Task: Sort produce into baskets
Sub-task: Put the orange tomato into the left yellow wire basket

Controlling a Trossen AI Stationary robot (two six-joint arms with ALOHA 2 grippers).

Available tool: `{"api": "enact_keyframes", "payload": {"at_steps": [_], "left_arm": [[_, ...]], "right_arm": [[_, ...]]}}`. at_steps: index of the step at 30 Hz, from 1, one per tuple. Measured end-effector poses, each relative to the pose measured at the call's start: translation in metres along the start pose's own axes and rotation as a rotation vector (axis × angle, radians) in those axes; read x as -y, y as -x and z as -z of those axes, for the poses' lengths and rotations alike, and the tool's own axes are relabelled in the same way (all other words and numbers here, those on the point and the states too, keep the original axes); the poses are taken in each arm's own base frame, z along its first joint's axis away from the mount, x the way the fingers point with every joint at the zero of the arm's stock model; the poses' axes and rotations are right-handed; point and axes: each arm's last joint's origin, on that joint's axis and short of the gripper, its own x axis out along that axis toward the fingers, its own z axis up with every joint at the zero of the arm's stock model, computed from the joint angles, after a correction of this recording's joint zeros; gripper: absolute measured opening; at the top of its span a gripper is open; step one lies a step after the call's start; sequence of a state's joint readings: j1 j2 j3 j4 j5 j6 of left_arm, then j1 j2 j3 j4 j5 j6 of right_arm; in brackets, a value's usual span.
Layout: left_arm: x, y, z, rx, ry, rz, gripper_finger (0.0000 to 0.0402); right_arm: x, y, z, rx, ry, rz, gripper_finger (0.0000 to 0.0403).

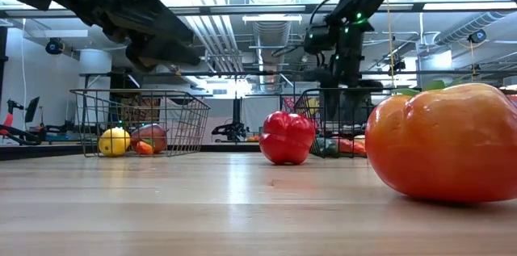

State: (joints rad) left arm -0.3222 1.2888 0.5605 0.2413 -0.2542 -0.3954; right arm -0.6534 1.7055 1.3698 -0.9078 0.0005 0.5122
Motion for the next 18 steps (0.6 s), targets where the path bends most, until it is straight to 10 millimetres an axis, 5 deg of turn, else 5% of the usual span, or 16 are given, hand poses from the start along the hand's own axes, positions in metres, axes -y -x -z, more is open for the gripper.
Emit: {"api": "enact_keyframes", "payload": {"at_steps": [9,18], "left_arm": [[-0.001,0.000,0.002,-0.020,0.010,-0.006,0.0232],[0.012,0.002,-0.009,-0.045,-0.009,0.010,0.0232]], "right_arm": [[-0.017,0.064,0.025,0.169,0.085,-0.091,0.0176],[-0.069,0.117,0.097,0.317,0.258,-0.175,0.0163]]}}
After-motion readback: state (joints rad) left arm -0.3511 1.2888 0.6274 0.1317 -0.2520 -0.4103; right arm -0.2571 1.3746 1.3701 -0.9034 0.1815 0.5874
